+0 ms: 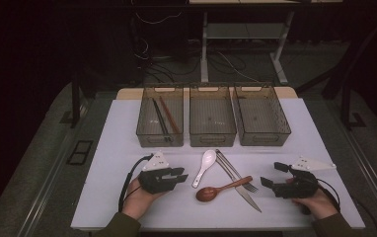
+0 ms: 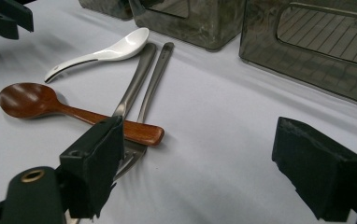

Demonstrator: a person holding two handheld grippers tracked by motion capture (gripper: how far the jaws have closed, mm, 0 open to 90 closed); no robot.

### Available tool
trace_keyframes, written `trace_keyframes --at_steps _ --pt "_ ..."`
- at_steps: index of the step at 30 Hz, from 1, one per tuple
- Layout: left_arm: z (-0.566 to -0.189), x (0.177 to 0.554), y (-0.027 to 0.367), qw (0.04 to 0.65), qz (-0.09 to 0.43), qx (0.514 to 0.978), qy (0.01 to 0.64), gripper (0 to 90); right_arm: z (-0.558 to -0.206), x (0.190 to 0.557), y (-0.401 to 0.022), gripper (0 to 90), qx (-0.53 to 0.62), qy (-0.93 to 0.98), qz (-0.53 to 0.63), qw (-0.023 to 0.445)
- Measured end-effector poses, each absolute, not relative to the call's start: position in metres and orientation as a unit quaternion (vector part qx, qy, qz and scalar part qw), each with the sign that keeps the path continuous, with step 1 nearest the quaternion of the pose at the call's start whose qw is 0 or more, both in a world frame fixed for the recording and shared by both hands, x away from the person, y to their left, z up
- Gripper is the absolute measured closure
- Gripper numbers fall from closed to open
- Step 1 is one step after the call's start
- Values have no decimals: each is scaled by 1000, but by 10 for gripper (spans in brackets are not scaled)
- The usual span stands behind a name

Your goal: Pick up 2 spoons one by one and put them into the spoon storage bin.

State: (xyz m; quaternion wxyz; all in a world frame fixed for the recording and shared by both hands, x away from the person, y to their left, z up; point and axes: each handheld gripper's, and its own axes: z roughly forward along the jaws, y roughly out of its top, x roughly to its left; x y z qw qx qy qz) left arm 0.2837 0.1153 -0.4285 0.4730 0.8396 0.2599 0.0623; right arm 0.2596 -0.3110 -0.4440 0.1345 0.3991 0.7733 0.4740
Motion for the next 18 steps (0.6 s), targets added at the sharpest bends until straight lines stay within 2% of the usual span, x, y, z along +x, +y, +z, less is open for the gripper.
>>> trace_keyframes --at_steps 3,5,12,18 --pt "-428 289 103 463 55 848 253 838 -444 260 -311 166 399 774 473 136" --pt "-428 293 94 462 51 850 247 871 -444 259 -311 166 399 774 473 136" --pt "-431 304 61 440 40 867 233 885 -444 260 -312 166 399 773 473 137" --pt "-441 300 45 413 41 881 226 885 -444 259 -313 166 402 772 473 139"
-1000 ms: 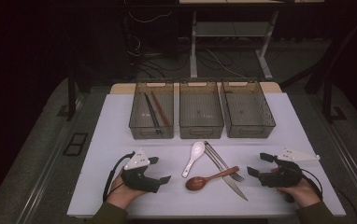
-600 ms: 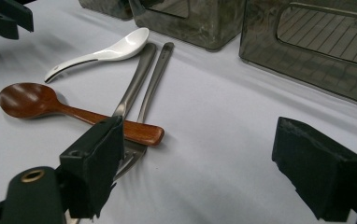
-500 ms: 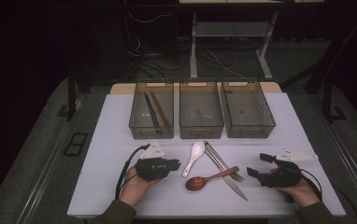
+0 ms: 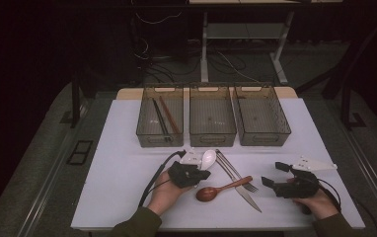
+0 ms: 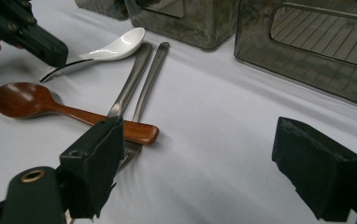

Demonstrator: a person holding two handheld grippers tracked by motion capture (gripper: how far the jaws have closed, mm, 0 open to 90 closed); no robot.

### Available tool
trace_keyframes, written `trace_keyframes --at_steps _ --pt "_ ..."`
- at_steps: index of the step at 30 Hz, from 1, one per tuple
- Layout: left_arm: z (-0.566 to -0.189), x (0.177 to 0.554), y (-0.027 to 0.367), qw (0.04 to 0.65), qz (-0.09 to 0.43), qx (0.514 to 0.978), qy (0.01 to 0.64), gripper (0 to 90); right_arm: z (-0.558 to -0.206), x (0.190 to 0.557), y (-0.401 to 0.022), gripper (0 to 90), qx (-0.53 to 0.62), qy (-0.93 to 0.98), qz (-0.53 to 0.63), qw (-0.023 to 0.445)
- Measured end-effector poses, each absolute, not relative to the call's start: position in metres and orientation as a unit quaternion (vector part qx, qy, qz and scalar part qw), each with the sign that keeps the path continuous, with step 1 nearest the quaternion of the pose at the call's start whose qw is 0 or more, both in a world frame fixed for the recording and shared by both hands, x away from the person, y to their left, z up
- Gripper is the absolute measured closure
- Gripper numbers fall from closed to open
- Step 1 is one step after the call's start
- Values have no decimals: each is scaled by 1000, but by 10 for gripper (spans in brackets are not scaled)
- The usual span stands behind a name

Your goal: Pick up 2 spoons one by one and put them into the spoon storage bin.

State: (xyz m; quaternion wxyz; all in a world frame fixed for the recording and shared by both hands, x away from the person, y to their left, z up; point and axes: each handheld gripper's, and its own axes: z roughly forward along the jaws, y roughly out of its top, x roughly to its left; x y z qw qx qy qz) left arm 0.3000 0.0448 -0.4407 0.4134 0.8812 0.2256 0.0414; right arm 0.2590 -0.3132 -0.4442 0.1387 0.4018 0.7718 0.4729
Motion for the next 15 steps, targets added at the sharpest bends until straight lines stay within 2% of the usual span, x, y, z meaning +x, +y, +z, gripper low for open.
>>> trace_keyframes --at_steps 15 --pt "-446 300 47 391 43 891 228 885 -444 258 -313 166 398 775 469 141"
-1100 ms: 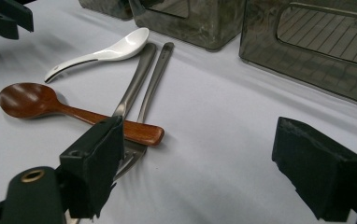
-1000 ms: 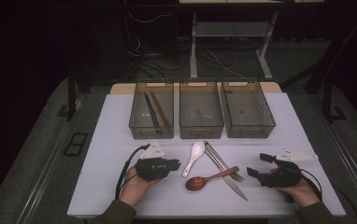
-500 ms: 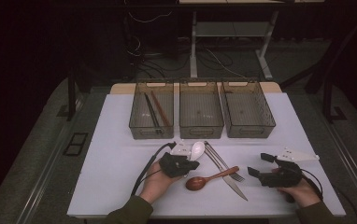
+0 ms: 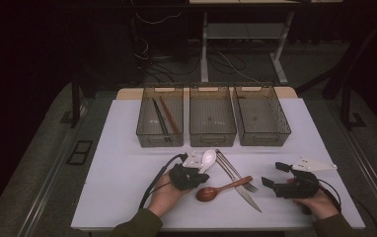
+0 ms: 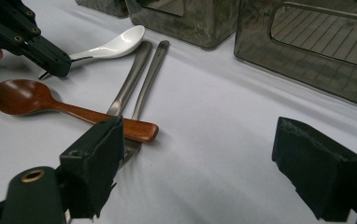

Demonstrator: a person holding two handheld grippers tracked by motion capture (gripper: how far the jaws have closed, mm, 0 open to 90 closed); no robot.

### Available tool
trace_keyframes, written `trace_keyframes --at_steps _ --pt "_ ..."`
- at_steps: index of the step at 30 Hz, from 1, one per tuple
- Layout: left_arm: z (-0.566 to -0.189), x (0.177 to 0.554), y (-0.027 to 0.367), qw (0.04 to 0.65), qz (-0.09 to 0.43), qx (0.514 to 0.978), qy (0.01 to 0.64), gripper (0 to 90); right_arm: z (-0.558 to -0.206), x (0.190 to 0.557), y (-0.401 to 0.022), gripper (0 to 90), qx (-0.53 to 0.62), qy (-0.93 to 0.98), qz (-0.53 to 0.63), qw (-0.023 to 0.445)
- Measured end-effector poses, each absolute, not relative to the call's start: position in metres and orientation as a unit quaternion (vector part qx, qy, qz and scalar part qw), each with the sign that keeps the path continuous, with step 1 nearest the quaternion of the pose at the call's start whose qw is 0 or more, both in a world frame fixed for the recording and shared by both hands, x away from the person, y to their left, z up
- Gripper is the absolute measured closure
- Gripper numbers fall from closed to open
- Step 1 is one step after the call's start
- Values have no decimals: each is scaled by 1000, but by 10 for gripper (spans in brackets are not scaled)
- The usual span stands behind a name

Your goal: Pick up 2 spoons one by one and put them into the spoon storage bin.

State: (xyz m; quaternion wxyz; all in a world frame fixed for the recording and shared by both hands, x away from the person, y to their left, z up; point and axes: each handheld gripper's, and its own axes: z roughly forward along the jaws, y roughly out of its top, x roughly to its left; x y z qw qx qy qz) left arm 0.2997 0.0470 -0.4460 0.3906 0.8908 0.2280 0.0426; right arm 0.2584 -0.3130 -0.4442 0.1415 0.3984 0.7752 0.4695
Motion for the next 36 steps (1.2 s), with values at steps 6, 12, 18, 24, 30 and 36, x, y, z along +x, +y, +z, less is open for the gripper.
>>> trace_keyframes --at_steps 6,12,18,24,30,36 --pt "-445 302 57 380 53 893 233 884 -444 258 -313 166 398 775 470 142" --pt "-445 305 65 368 61 897 239 882 -444 258 -313 166 398 775 470 143" --pt "-445 310 75 367 65 893 252 882 -444 258 -313 166 397 775 470 144" --pt "-445 314 84 366 73 888 268 882 -444 258 -314 166 397 775 470 144" --pt "-445 320 93 365 84 883 284 882 -444 258 -313 166 397 776 469 144" --pt "-446 323 98 372 87 879 286 869 -444 258 -314 166 397 775 469 145"
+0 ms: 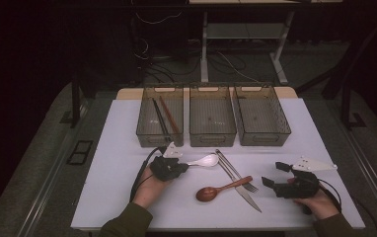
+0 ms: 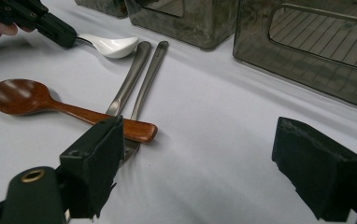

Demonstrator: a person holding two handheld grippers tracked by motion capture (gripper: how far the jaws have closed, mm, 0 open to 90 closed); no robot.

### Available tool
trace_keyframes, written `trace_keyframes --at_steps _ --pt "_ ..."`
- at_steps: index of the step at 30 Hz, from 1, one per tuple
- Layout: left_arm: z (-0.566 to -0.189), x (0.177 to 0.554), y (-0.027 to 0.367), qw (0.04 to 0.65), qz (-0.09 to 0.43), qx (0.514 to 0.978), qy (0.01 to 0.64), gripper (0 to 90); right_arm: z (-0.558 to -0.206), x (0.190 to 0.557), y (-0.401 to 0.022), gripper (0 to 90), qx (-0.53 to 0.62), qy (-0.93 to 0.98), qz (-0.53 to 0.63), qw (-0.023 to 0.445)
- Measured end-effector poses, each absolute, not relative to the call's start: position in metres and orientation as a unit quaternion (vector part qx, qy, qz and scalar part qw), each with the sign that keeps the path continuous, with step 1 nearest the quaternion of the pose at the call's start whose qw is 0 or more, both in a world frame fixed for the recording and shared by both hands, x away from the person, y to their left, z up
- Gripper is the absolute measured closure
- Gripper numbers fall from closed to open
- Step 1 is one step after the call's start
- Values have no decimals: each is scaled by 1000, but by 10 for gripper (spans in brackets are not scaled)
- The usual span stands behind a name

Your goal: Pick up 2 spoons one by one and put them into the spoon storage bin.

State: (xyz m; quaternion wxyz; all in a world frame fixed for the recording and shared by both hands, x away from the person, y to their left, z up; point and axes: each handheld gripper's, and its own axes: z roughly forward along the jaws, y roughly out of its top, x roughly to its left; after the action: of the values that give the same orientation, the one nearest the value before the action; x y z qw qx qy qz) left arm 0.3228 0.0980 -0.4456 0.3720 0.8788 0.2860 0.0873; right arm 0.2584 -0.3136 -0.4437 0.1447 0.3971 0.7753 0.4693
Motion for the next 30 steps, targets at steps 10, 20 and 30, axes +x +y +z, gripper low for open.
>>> trace_keyframes --at_steps 10,20,30 --pt "-433 326 102 430 50 858 275 667 -444 258 -313 166 397 775 470 144" --pt "-422 345 78 452 33 855 251 415 -444 258 -313 166 398 776 468 143" --pt "-435 366 47 445 31 857 258 374 -444 259 -314 166 399 775 469 144"
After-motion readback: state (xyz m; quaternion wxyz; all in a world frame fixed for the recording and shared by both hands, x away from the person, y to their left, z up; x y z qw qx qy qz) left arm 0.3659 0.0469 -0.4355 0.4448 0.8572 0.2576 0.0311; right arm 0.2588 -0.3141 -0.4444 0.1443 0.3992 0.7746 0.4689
